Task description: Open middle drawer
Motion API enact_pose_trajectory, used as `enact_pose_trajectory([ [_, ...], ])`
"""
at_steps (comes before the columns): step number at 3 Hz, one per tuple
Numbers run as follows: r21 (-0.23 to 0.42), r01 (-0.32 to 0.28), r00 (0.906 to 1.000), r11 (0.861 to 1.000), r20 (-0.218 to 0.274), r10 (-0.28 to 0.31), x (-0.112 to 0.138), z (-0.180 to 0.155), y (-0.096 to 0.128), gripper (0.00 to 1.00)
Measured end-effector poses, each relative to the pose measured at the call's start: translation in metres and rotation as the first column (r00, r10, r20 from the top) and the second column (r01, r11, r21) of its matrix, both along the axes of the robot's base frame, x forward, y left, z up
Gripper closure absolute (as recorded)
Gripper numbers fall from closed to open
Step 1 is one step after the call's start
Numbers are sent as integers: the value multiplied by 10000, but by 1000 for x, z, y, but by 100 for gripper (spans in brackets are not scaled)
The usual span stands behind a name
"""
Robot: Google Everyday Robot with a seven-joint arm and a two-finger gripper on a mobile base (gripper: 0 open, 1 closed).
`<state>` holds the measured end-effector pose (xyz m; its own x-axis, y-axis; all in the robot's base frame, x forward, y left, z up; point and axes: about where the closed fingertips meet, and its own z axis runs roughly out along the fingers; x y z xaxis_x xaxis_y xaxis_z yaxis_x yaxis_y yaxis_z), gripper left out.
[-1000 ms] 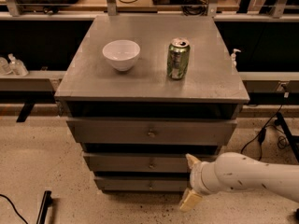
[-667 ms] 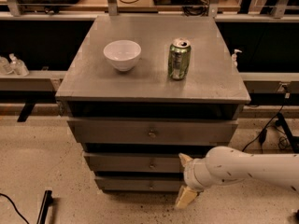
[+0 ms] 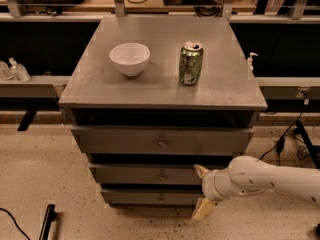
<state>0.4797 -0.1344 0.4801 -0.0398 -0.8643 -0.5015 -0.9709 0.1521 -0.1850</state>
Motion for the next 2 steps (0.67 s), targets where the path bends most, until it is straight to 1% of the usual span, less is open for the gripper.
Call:
enact_pose_trajectory([
  [1, -8, 115, 9992, 9999, 389, -114, 17, -3, -12, 0],
  [2, -99, 139, 9983, 9999, 570, -134, 39, -9, -19, 0],
])
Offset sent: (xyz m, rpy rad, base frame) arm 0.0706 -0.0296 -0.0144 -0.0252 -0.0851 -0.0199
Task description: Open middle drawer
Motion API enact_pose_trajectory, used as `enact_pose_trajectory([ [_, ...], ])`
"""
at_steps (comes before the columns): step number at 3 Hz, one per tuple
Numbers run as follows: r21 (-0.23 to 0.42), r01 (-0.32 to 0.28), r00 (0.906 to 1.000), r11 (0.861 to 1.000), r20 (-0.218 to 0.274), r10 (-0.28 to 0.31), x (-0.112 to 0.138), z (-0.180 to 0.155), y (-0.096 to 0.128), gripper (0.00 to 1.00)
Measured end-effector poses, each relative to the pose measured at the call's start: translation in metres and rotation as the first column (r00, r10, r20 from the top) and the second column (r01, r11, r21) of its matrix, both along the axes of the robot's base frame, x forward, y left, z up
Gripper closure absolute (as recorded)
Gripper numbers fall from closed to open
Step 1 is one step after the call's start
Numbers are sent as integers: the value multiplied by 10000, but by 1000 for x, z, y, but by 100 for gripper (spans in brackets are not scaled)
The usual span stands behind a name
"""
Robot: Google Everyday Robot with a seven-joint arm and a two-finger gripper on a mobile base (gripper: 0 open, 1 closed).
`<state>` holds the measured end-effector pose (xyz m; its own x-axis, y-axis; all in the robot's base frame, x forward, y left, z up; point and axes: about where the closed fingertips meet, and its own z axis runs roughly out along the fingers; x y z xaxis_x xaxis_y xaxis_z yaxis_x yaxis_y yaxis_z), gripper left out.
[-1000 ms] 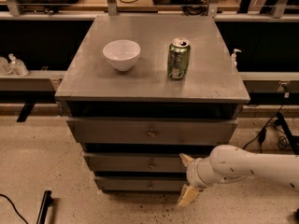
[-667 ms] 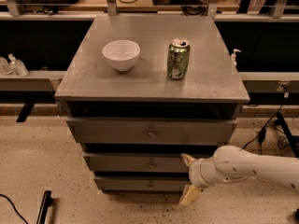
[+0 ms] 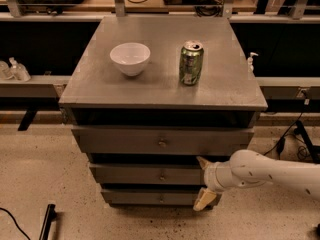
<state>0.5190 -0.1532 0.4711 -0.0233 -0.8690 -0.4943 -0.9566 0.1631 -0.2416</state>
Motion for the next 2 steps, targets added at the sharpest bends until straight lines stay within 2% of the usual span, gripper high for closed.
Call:
enact_pose_trajectory([
  [2, 160, 532, 9984, 9985, -193, -529, 22, -31, -17, 0],
])
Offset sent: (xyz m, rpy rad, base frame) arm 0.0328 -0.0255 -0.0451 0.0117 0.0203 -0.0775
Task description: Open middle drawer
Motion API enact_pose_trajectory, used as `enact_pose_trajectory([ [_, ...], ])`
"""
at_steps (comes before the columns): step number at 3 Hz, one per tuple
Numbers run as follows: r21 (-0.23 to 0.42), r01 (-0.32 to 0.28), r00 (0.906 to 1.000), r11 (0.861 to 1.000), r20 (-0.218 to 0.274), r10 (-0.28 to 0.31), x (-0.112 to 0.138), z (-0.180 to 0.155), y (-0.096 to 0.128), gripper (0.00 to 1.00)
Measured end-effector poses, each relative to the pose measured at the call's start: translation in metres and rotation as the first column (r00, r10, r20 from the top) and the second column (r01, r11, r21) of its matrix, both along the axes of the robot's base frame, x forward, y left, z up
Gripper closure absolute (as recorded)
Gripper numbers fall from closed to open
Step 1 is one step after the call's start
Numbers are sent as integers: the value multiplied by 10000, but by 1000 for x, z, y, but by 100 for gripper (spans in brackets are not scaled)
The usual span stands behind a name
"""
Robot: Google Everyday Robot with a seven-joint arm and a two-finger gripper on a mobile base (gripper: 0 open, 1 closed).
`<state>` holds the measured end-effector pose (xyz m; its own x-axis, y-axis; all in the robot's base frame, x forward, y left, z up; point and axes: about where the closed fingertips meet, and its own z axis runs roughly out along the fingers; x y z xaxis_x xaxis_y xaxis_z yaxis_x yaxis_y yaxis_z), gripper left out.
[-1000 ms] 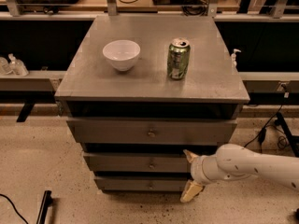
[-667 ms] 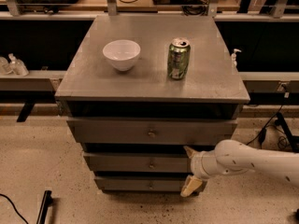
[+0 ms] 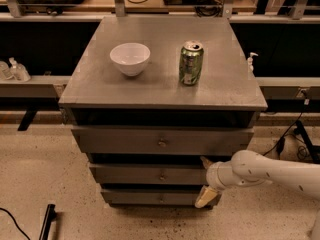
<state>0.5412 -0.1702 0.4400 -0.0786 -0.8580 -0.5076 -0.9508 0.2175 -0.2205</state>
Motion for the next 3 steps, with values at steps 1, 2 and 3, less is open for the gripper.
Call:
enact_pose_trajectory([
  [1, -130, 89, 10000, 9999, -27, -89, 6, -9, -2, 0],
  [2, -279, 116, 9999, 9995, -98, -119, 9, -16, 0, 18],
  [3, -368, 105, 9999, 9993, -123, -109, 12, -19, 2, 41],
])
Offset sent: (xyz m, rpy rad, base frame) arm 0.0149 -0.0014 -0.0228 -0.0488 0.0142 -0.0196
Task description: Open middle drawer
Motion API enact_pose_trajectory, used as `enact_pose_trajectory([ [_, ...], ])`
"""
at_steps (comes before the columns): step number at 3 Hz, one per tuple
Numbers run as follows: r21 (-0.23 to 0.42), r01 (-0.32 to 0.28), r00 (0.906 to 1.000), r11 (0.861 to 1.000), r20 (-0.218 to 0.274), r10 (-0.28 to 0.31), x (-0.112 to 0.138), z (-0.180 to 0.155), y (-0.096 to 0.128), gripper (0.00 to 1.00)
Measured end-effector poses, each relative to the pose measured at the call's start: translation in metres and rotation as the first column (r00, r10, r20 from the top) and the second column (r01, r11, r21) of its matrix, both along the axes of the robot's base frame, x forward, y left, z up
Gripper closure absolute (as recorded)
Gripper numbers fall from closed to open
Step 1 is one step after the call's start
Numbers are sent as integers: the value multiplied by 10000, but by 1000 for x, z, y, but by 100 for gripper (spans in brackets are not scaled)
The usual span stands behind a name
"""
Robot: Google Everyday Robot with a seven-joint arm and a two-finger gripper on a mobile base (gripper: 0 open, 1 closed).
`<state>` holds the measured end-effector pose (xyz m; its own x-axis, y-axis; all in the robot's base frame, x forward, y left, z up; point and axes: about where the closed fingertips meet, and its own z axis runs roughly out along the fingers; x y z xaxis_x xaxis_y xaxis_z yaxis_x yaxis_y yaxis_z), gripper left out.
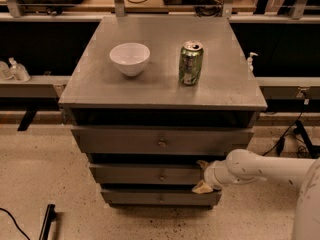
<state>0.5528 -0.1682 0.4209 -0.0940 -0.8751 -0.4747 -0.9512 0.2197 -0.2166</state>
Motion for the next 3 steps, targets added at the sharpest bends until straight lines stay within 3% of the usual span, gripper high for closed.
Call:
enact_pose_trajectory([
  [1, -6, -72, 10000, 10000, 22, 72, 1, 1, 4, 51],
  [3, 8, -129, 9999, 9999, 20, 129, 0, 3, 6, 55],
])
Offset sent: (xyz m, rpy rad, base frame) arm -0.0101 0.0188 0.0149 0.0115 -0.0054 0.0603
